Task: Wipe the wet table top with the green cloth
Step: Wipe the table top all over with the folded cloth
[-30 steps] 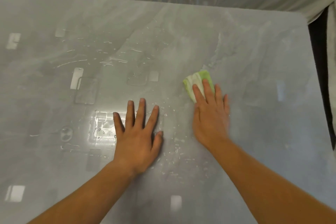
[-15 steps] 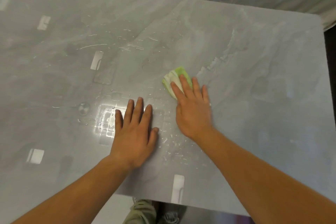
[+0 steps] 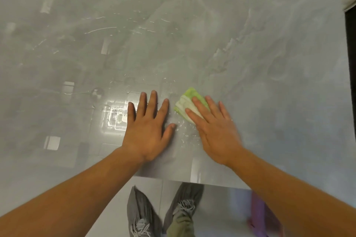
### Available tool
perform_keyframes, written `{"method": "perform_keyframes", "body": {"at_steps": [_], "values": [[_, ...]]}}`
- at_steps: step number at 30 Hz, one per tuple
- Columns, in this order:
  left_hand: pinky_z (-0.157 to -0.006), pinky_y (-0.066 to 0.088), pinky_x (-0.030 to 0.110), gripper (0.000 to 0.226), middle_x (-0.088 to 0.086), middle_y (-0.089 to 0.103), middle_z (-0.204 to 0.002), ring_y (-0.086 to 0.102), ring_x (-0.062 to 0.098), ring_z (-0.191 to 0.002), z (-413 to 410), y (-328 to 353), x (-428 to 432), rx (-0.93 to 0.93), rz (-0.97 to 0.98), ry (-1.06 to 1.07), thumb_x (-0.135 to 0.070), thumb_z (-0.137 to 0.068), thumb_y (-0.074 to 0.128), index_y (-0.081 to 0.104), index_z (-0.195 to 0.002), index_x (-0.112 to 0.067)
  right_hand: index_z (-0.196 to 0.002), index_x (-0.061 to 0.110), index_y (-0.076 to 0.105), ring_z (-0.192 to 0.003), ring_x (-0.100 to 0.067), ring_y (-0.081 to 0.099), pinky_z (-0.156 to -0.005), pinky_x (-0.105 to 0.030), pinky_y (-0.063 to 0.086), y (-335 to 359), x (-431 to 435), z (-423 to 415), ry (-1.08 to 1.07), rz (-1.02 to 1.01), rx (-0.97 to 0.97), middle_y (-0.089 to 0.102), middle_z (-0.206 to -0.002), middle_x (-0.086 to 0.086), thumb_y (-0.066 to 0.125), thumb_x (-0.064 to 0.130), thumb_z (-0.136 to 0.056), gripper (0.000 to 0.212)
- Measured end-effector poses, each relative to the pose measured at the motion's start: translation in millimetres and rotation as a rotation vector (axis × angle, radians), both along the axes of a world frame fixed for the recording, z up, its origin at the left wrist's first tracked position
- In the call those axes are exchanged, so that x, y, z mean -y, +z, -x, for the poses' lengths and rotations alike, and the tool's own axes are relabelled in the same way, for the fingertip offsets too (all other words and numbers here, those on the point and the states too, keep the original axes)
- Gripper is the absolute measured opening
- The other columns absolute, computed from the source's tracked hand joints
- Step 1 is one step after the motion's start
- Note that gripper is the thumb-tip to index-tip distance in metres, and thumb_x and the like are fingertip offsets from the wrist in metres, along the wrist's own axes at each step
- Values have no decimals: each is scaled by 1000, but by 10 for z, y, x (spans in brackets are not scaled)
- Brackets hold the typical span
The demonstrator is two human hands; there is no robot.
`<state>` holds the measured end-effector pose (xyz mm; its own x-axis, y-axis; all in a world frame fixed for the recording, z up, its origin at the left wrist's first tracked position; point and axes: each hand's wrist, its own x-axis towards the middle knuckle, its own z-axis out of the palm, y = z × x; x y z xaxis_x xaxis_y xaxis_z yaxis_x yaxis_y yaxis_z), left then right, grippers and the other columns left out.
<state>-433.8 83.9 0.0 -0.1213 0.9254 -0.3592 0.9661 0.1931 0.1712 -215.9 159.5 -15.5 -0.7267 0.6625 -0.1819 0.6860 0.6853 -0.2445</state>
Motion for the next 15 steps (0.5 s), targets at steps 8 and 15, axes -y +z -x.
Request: {"method": "perform_keyframes", "body": {"at_steps": [8,15], "values": [[-117,-19,51,75,5,-18,-166,-28,29,-148,114,-57,81,28,-33,-79,-71,-94,4,-1,-158,-33,-154,32,27,-153,-32,9,-123,-54,11,35,94,-293,-517,16,-79,12,-167,2,30,22,-99,56],[-118,-16,56,74,10,-14,-166,-25,32,-149,132,-107,114,16,-76,-125,-67,-95,9,3,-158,-28,-154,33,29,-154,-29,7,-124,-50,6,28,455,-5,-342,18,-47,13,-166,4,30,26,-101,53]]}}
